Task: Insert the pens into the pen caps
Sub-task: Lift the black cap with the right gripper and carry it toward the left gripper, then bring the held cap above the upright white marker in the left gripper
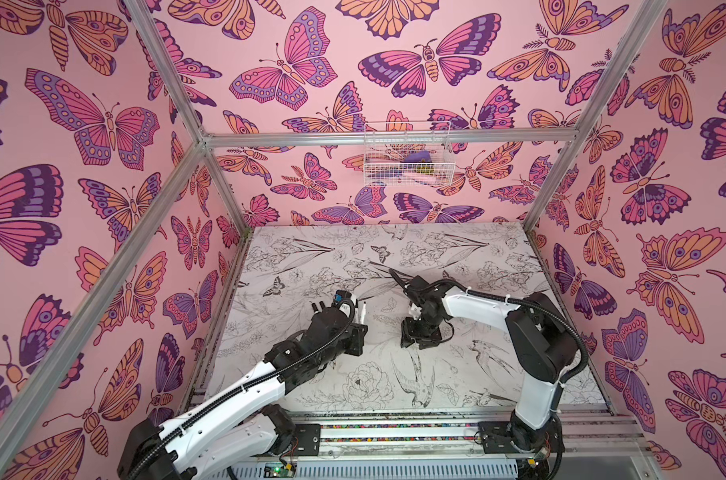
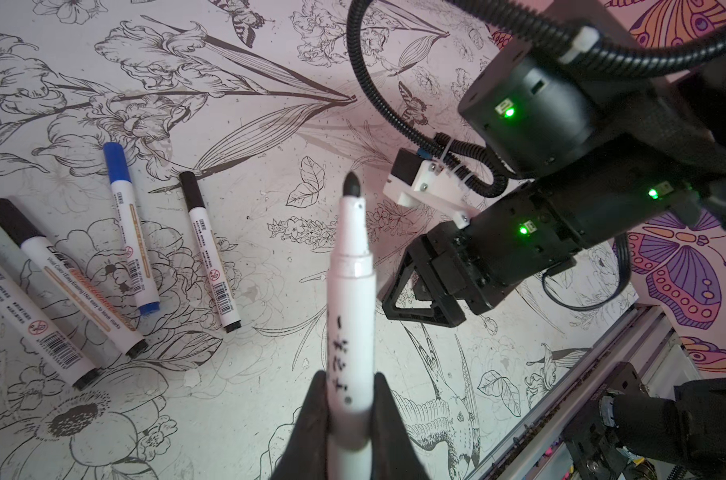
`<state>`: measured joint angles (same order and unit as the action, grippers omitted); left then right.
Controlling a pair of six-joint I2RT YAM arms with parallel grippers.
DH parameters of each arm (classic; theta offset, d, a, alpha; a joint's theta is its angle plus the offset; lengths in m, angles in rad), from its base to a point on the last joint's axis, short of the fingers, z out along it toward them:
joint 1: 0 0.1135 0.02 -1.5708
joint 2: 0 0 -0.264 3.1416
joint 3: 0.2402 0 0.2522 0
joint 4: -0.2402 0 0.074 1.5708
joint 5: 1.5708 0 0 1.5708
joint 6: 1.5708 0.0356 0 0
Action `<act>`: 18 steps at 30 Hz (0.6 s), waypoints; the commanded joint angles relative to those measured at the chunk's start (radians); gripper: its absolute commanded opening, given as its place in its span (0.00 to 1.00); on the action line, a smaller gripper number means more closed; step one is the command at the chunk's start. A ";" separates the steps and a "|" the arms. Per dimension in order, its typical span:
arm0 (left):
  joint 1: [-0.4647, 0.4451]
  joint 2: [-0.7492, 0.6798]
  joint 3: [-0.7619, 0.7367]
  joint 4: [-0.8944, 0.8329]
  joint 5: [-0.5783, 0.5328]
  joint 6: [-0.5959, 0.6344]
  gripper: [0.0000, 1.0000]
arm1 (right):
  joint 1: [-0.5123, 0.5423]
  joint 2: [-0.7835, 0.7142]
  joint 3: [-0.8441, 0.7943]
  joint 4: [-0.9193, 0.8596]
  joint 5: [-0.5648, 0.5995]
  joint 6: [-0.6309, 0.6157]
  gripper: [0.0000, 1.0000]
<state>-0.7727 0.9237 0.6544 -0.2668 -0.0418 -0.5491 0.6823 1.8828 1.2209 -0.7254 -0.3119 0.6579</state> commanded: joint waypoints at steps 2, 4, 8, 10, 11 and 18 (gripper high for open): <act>-0.004 -0.015 -0.015 -0.032 -0.009 0.027 0.00 | 0.030 0.063 0.063 -0.026 0.068 0.016 0.58; -0.004 -0.016 -0.013 -0.039 -0.010 0.033 0.00 | 0.043 0.084 0.081 -0.032 0.084 0.017 0.56; -0.004 -0.017 -0.009 -0.049 -0.010 0.045 0.00 | 0.062 0.114 0.111 -0.047 0.142 0.014 0.50; -0.004 -0.016 -0.007 -0.056 -0.015 0.050 0.00 | 0.067 0.126 0.124 -0.055 0.177 0.005 0.50; -0.004 -0.016 -0.008 -0.057 -0.015 0.051 0.00 | 0.071 0.132 0.132 -0.061 0.191 0.001 0.49; -0.004 0.005 0.003 -0.063 -0.015 0.064 0.00 | 0.113 0.204 0.261 -0.135 0.288 -0.087 0.46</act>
<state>-0.7727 0.9234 0.6544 -0.3149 -0.0452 -0.5049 0.7750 2.0281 1.4338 -0.8902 -0.1257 0.6342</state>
